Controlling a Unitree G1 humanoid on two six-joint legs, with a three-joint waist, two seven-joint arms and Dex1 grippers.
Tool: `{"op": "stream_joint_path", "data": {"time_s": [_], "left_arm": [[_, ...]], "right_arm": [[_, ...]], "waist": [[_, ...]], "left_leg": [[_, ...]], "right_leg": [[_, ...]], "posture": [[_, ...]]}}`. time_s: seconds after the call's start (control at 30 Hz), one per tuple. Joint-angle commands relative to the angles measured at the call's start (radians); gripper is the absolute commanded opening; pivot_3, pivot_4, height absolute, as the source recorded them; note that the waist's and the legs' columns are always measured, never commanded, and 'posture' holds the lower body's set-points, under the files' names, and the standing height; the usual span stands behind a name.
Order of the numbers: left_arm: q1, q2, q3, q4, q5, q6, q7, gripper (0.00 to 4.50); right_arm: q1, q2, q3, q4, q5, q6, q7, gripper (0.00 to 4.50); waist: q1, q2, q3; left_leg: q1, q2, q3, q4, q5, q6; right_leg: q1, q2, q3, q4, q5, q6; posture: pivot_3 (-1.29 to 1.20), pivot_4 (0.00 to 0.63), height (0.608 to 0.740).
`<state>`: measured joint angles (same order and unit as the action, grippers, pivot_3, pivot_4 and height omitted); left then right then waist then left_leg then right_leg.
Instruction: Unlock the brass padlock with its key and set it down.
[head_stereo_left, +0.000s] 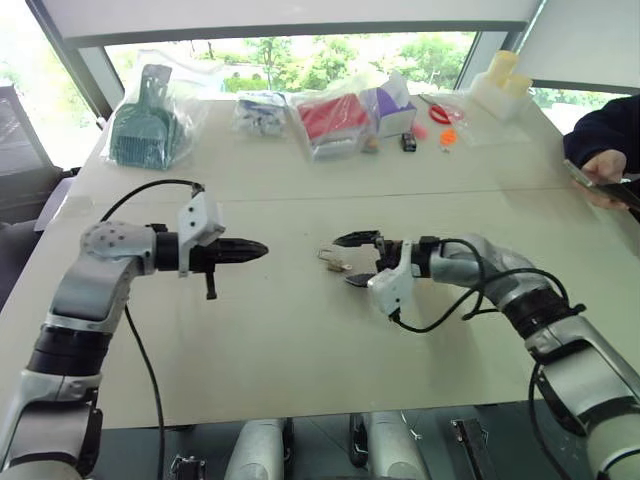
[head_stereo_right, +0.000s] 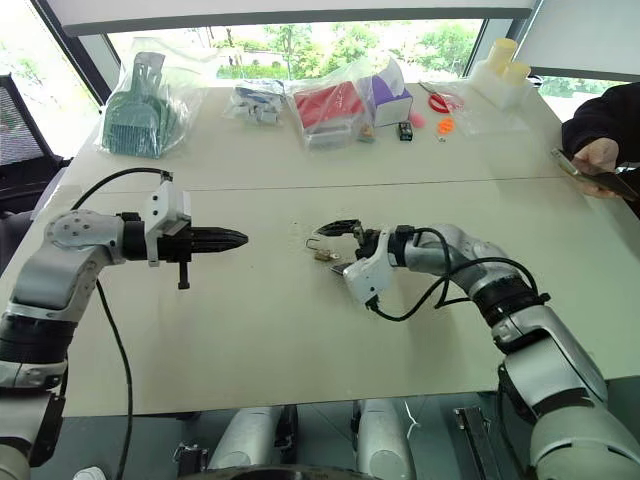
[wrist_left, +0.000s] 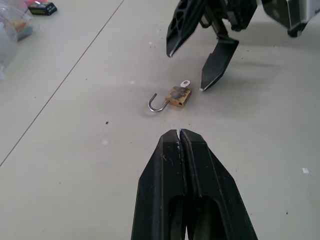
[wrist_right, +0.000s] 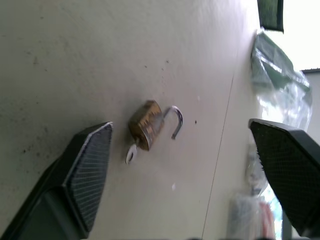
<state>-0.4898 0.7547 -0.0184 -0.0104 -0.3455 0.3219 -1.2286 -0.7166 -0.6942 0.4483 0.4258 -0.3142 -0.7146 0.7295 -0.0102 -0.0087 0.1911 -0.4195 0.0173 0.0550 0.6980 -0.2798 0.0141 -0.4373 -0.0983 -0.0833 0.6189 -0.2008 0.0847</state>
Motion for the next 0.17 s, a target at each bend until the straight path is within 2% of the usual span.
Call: {"op": "stream_joint_path", "data": {"time_s": [0.03,0.17], "left_arm": [[0.002,0.014,0.022,-0.038,-0.015,-0.006,0.005,0.00],[0.013,0.005,0.023,-0.052,-0.019,-0.009,0.019,0.00]], "right_arm": [[0.048,-0.033,-0.093,-0.247,0.330,0.414,0.233,4.48],[0.084,-0.056,-0.158,-0.412,0.478,0.766,0.321,4.48]], "waist": [[0.000,0.000,0.000],[0.001,0.000,0.000]], "left_leg": [[0.000,0.001,0.000,0.000,0.000,0.000],[0.002,0.003,0.000,0.000,0.000,0.000]], "right_leg": [[0.000,0.000,0.000,0.000,0.000,0.000],[0.002,0.000,0.000,0.000,0.000,0.000]], "posture": [[0.00,0.150,0.740],[0.00,0.150,0.740]]}}
